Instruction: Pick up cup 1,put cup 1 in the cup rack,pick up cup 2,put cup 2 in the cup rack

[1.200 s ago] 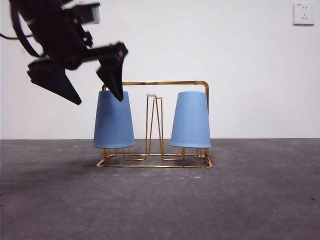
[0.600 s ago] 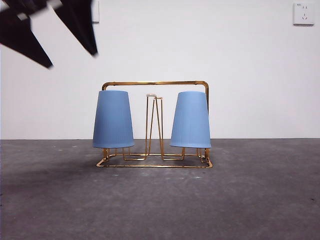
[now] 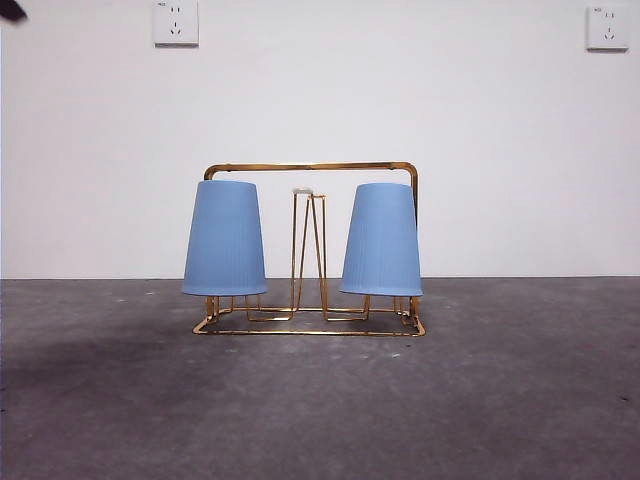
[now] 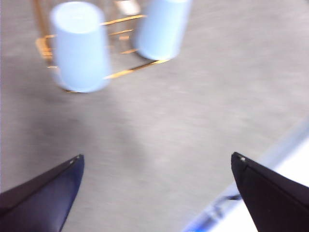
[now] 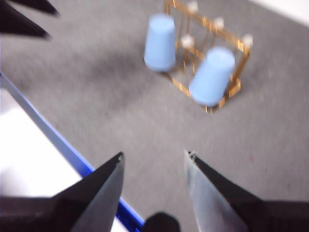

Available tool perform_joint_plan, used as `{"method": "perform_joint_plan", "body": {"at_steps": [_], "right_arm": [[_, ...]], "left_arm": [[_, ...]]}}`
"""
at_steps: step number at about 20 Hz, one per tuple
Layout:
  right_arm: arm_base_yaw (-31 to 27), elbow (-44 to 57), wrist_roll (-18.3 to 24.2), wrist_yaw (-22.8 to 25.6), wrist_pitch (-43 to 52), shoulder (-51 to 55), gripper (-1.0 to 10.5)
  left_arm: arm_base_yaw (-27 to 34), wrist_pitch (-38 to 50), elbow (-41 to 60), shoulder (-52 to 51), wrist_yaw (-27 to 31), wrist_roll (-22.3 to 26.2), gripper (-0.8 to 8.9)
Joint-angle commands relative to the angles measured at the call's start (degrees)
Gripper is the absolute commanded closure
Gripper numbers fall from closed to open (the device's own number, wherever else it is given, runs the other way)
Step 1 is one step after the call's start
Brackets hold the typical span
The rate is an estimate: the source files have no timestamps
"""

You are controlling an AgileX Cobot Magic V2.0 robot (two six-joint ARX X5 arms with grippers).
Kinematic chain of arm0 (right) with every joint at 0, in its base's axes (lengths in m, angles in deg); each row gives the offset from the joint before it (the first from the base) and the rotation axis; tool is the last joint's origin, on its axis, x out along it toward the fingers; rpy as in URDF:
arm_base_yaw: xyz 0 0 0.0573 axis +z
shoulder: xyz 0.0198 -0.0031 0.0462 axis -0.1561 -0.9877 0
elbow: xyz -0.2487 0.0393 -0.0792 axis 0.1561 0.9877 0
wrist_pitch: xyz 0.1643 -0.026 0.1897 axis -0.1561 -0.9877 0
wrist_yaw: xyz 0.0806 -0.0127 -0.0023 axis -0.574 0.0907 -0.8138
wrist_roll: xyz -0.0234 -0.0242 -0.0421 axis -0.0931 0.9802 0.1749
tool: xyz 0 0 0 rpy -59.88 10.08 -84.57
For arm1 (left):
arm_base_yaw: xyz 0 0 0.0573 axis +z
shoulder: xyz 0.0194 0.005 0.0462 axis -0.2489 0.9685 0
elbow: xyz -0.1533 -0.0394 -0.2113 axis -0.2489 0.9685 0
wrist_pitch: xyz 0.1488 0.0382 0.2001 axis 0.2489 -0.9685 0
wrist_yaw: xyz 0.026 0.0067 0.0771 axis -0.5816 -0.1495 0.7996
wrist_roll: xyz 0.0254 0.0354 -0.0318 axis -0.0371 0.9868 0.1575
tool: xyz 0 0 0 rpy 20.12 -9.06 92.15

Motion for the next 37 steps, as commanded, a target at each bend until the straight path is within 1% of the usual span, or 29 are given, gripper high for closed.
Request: {"method": "perform_joint_plan", "body": {"at_steps": [1,2,3,4,6,8,9,11,12,15,21,37], "right_arm": [[0.0,0.3,-3.2,0.6,-1.2,-0.1,7.3],[0.0,0.3,-3.9,0.6,-1.2,-0.1,7.3],[0.0,0.3,-4.1,0.5,-1.2,0.0,7.3],[0.0,0.3,-4.2,0.5,-1.2,0.0,7.3],[0.0,0.3,-4.2,0.5,-1.2,0.0,7.3],[0.0,0.3,-4.5,0.5,-1.2,0.0,7.6],[0.0,0.3,-4.6,0.5,-1.2,-0.1,8.3],[0.0,0.3,-4.5,0.5,-1.2,-0.1,9.7],[0.0,0.3,-4.6,0.7,-1.2,-0.1,9.6],[0.0,0.3,-4.8,0.7,-1.2,-0.1,9.6],[0.0,0.3,-7.0,0.7,-1.2,0.0,9.5],[0.0,0.3,-6.9,0.7,-1.2,-0.1,9.5]], "left_arm": [[-0.2,-0.5,0.2,-2.8,-3.0,-1.9,2.55],[-0.2,-0.6,0.2,-4.0,-4.0,-2.0,2.84],[-0.2,-0.6,0.2,-4.7,-4.5,-2.0,3.35],[-0.2,-0.6,0.2,-5.4,-4.9,-2.1,4.03],[-0.2,-0.7,0.2,-6.9,-5.1,-2.6,5.82],[-0.1,-0.9,0.2,-7.8,-5.5,-3.2,7.17],[-0.1,-1.1,0.2,-8.1,-5.5,-3.2,7.71],[-0.1,-1.5,0.2,-8.3,-5.5,-3.2,8.19],[-0.1,-1.6,0.2,-8.3,-5.5,-3.2,8.18],[-0.2,-1.8,0.2,-8.4,-5.5,-3.2,8.19],[-0.1,-1.5,0.2,-8.4,-5.5,-3.2,8.19],[-0.1,-1.2,0.2,-6.9,-5.2,-2.9,8.17]]}}
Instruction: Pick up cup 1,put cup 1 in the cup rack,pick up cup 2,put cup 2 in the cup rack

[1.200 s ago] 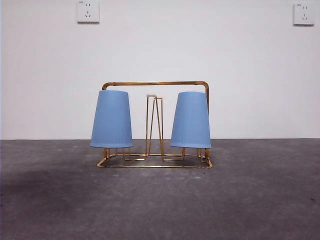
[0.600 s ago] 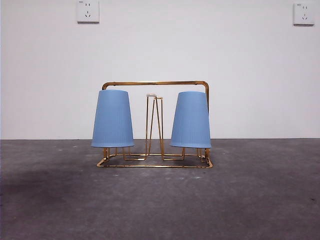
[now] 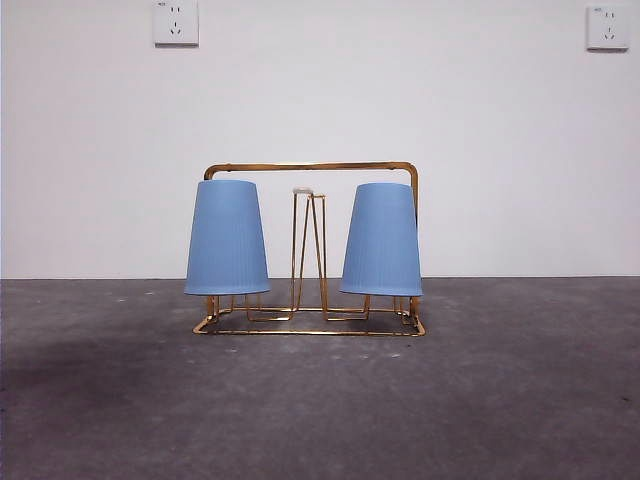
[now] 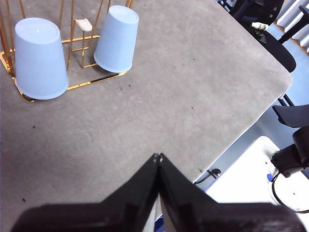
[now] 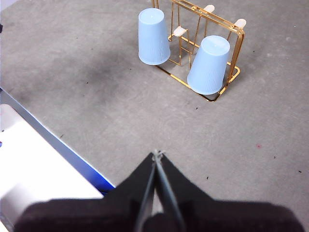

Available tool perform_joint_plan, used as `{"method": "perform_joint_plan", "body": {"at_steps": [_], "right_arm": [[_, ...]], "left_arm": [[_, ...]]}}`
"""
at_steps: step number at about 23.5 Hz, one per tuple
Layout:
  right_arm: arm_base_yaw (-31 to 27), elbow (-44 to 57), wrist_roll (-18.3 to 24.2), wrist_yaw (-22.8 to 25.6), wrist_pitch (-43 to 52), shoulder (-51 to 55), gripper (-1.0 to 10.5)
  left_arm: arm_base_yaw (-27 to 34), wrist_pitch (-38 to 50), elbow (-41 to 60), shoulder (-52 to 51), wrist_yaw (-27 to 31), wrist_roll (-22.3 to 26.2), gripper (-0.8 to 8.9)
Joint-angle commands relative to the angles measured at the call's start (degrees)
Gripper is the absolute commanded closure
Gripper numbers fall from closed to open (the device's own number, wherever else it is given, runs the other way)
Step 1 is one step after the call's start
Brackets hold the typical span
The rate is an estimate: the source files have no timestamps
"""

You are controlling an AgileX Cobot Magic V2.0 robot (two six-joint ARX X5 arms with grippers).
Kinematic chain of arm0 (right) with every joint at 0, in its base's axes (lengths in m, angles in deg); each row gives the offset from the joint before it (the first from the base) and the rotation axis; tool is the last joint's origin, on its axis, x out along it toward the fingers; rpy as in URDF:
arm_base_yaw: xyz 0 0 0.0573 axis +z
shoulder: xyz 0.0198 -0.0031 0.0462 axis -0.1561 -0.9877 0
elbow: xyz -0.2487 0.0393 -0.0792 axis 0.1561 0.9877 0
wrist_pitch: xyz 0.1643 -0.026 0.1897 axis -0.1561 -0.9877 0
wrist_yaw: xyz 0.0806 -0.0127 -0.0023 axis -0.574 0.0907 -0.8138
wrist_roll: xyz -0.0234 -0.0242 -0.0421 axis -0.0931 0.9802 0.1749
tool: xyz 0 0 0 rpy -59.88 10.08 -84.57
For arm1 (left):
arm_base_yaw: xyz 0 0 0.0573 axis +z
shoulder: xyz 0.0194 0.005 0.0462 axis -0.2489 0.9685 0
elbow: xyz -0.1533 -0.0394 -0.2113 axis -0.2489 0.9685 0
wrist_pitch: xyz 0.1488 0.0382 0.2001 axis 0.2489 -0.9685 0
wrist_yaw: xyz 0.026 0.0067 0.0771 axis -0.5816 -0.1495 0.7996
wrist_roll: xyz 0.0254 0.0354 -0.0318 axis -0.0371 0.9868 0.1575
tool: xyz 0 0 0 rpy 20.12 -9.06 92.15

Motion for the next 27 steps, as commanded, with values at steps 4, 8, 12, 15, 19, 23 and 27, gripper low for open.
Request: {"method": "perform_joint_plan", "body": {"at_steps": [4,8,12,15,19,23,27], "right_arm": [[0.0,0.3,-0.6,0.0,-1.2,0.0,9.5],[0.0,0.3,-0.6,0.0,-1.2,0.0,9.5],[0.0,0.3,-0.6,0.0,-1.2,0.0,9.5],[0.0,0.3,-0.6,0.0,-1.2,0.0,9.5],[0.0,0.3,-0.6,0.0,-1.2,0.0,9.5],[0.0,0.3,-0.6,0.0,-1.2,0.0,9.5],[0.0,0.3,-0.6,0.0,-1.2,0.0,9.5]], "left_arm": [[-0.1,1.2,0.2,1.4,0.7,1.2,8.17],[-0.1,4.6,0.2,3.0,7.9,12.1,8.17],[0.0,14.3,0.4,4.6,12.3,20.6,8.17],[3.3,22.0,0.5,4.2,13.0,28.0,8.17],[12.0,32.1,3.3,1.5,10.8,33.2,8.17],[20.2,40.1,11.2,-5.6,5.7,33.2,8.17],[25.1,43.9,20.9,-13.3,9.2,33.4,8.17]]}}
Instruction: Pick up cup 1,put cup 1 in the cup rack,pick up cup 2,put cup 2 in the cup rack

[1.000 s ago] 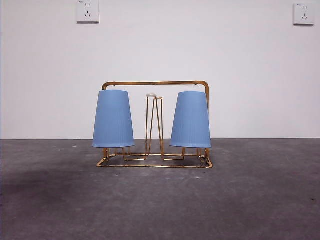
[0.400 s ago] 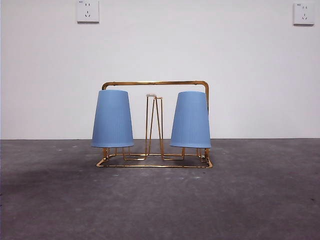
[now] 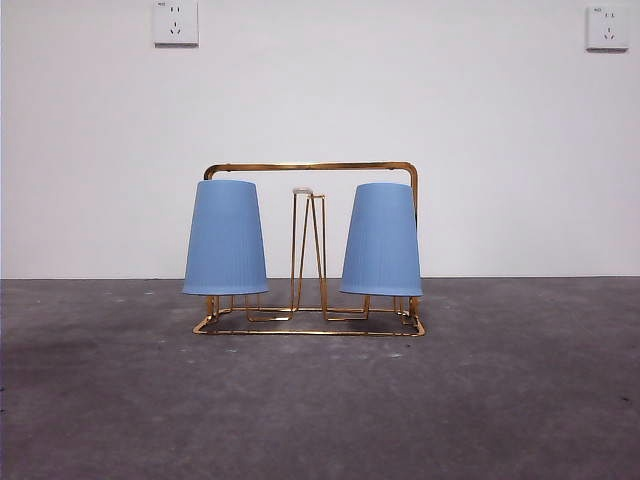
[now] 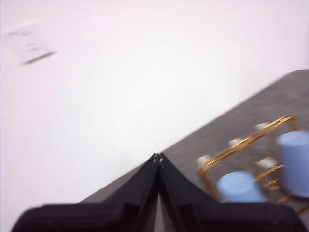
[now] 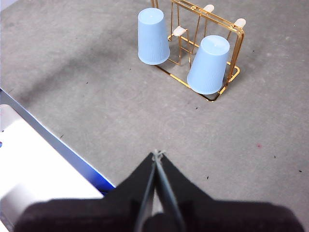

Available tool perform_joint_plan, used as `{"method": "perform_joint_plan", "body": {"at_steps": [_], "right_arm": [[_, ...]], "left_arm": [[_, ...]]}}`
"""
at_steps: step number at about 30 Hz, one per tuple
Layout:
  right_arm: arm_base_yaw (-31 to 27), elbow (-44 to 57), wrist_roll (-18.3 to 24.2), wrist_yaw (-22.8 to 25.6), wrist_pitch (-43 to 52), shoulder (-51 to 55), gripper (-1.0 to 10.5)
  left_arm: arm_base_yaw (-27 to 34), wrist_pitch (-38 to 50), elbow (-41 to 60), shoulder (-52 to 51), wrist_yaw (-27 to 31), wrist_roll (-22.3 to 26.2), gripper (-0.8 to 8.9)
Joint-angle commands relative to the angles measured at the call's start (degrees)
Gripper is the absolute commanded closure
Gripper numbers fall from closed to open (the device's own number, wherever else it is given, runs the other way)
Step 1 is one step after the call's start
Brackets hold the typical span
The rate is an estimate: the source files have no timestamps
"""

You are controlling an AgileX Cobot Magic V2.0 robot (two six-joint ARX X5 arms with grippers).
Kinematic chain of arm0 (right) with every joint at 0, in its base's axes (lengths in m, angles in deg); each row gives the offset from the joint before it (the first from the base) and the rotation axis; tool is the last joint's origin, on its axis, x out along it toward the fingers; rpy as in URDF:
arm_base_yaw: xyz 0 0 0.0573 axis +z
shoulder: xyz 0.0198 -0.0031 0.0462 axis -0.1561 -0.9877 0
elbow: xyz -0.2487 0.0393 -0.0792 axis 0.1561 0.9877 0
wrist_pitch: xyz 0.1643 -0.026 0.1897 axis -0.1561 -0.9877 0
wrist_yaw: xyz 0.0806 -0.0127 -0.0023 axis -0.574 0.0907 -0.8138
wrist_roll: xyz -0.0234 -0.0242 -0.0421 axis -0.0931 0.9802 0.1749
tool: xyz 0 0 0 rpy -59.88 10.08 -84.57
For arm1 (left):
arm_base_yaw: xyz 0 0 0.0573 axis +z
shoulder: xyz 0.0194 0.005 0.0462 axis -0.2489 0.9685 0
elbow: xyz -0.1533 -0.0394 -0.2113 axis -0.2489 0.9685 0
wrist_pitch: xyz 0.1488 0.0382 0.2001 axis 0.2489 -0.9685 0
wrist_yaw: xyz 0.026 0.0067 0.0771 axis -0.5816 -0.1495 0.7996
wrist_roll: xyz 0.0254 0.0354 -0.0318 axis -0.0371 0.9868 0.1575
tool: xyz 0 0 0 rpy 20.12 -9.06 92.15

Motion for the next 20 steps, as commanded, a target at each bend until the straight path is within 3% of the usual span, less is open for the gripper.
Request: {"method": "perform_joint_plan", "body": {"at_steps": [1,8,20], "right_arm": [[0.0,0.3,-0.5,0.0,-1.2,0.0,9.5],[0.0,0.3,-0.5,0.0,-1.2,0.0,9.5],[0.0,0.3,-0.5,0.0,-1.2,-0.3,9.5]], "left_arm": [[2.7,2.2,7.4,-5.0,1.7,1.1,8.17],[5.9,3.1,23.0,-16.6,1.8,-2.2,8.17],[9.6,5.1,41.8,-29.0,2.8,-15.8,8.17]]}}
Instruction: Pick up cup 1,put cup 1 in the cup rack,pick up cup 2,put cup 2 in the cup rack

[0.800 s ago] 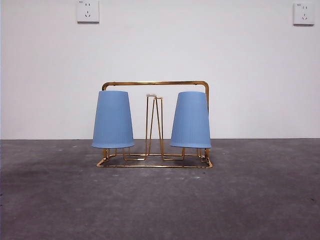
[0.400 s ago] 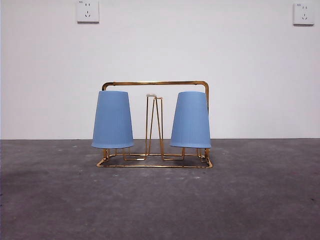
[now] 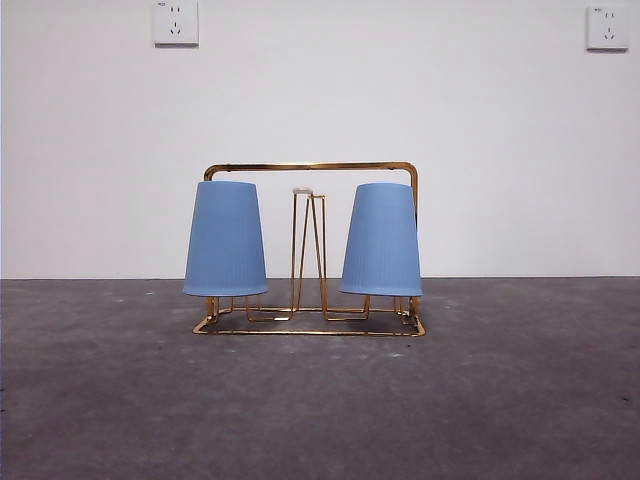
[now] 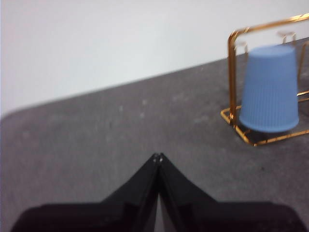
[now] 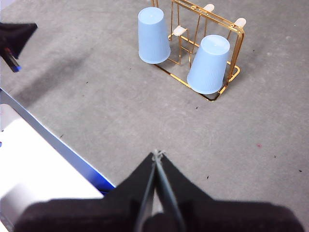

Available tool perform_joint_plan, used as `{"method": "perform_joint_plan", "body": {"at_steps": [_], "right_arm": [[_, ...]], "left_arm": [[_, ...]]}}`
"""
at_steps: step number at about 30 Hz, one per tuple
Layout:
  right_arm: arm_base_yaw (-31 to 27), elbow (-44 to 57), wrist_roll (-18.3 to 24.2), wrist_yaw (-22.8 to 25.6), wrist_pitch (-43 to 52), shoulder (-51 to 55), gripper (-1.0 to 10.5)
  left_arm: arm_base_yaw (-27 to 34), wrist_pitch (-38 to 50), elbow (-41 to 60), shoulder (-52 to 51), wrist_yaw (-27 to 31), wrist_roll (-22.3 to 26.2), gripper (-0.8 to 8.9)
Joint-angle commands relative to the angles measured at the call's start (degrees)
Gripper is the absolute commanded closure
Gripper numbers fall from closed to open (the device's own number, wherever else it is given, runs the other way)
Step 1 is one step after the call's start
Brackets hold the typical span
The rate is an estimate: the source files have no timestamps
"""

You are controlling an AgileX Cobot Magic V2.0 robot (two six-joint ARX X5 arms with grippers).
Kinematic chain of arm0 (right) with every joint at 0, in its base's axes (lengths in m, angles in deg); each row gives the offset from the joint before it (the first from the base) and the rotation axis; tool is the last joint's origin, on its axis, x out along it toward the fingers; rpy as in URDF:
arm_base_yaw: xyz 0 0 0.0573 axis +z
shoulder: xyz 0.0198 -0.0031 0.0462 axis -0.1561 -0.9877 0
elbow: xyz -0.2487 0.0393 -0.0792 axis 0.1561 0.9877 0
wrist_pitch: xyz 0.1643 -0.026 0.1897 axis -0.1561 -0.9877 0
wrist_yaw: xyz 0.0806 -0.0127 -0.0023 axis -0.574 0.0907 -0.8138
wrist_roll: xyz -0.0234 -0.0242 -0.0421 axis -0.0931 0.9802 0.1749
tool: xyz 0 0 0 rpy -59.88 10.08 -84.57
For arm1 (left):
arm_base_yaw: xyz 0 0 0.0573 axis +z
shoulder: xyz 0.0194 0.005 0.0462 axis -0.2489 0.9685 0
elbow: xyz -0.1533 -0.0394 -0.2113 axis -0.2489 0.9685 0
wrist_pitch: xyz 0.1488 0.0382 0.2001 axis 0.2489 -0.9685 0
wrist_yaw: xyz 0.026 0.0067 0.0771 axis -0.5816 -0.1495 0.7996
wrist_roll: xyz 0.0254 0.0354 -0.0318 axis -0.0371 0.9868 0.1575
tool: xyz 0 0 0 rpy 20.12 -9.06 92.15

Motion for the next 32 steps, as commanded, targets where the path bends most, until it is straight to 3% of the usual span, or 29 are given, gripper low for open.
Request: {"method": "perform_joint_plan", "body": {"at_steps": [1,8,31,32], "right_arm": [[0.0,0.3,-0.5,0.0,-1.2,-0.1,9.5],[0.0,0.3,-0.5,0.0,-1.2,-0.1,9.5],[-0.8,0.3,-0.4,0.4,-1.2,0.0,9.5],[-2.1,0.3,1.7,1.3,-1.1,0.5,9.5]], "left_arm": [[0.6,0.5,2.6,-2.3,-0.1,-5.5,8.17],[0.5,-1.1,4.0,-2.3,-0.7,-10.0,8.16],[0.6,-1.2,4.0,-1.6,-0.3,-10.1,8.16],[0.6,-1.2,4.0,-1.6,-0.3,-10.1,8.16]]}}
